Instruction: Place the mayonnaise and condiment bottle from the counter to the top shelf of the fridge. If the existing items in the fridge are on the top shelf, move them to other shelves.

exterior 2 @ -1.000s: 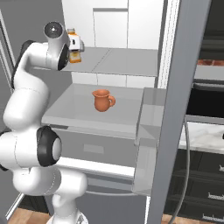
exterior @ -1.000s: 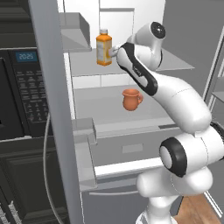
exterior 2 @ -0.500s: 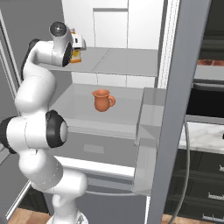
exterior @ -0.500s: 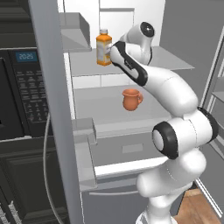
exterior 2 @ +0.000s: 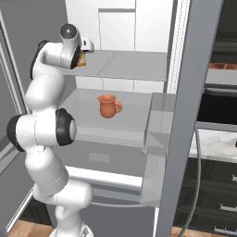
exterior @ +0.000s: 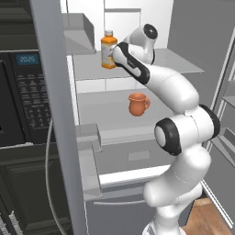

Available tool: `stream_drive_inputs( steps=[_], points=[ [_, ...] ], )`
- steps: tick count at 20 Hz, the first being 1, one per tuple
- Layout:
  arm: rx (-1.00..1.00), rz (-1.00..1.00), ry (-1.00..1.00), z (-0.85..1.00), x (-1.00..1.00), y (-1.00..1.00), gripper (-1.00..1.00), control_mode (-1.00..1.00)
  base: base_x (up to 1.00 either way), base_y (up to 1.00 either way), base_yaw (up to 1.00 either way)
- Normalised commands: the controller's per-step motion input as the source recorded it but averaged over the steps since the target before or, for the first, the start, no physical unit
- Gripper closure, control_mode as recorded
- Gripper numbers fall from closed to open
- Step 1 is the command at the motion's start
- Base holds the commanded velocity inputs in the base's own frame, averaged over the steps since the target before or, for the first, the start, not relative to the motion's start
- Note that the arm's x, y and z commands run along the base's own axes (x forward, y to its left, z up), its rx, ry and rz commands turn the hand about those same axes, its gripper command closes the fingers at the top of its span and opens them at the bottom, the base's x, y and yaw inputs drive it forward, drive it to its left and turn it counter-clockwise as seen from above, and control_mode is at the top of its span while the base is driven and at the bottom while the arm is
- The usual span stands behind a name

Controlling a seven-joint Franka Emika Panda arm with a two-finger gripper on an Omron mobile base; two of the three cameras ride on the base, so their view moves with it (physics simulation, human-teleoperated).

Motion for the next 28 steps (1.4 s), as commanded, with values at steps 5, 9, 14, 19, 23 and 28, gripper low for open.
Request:
stream_drive_inputs(
  steps=[5,9,14,19,23,28],
  points=[
    [0.0,0.03,0.0,-0.18,0.41,0.12,-1.0,-1.0,0.0,0.0,0.0],
    [0.0,0.03,0.0,-0.1,0.34,0.15,-1.0,-1.0,0.0,0.0,0.0],
    [0.0,0.04,0.0,-0.08,0.35,0.09,-1.0,-1.0,0.0,0.0,0.0],
    [0.0,0.02,0.0,-0.05,0.34,0.04,-1.0,-1.0,0.0,0.0,0.0],
    [0.0,0.01,0.0,-0.09,0.3,0.05,-1.0,-1.0,0.0,0.0,0.0],
    [0.0,0.01,0.0,-0.05,0.25,0.03,1.0,-1.0,0.0,0.0,0.0]
  ],
)
